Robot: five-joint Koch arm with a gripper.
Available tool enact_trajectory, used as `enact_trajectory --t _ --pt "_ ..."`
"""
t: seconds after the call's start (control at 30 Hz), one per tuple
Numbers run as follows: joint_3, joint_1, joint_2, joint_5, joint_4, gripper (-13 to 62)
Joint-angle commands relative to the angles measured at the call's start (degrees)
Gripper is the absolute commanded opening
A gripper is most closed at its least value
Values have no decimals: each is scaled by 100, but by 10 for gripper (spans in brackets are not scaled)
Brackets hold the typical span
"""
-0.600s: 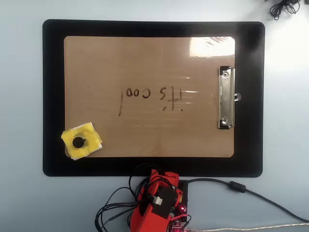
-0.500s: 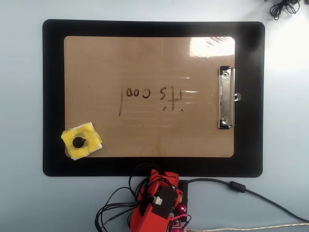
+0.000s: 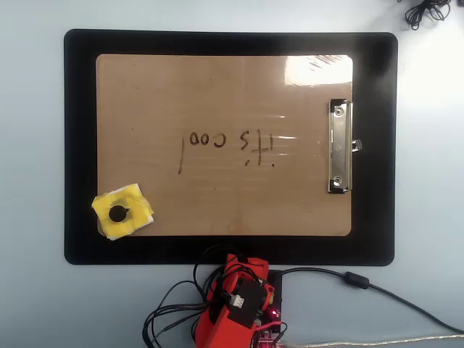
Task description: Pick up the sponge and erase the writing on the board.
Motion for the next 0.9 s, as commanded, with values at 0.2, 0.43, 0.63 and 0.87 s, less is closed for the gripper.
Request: enact_trajectory --t 0.2,0.43,0.63,0.87 --pt "-35 -272 211 26 290 337" --pt "-545 -2224 149 -615 -1635 336" --pt "-545 -4764 -905 -976 -6873 334" --pt "-571 -6768 -1837 -2997 -10327 333"
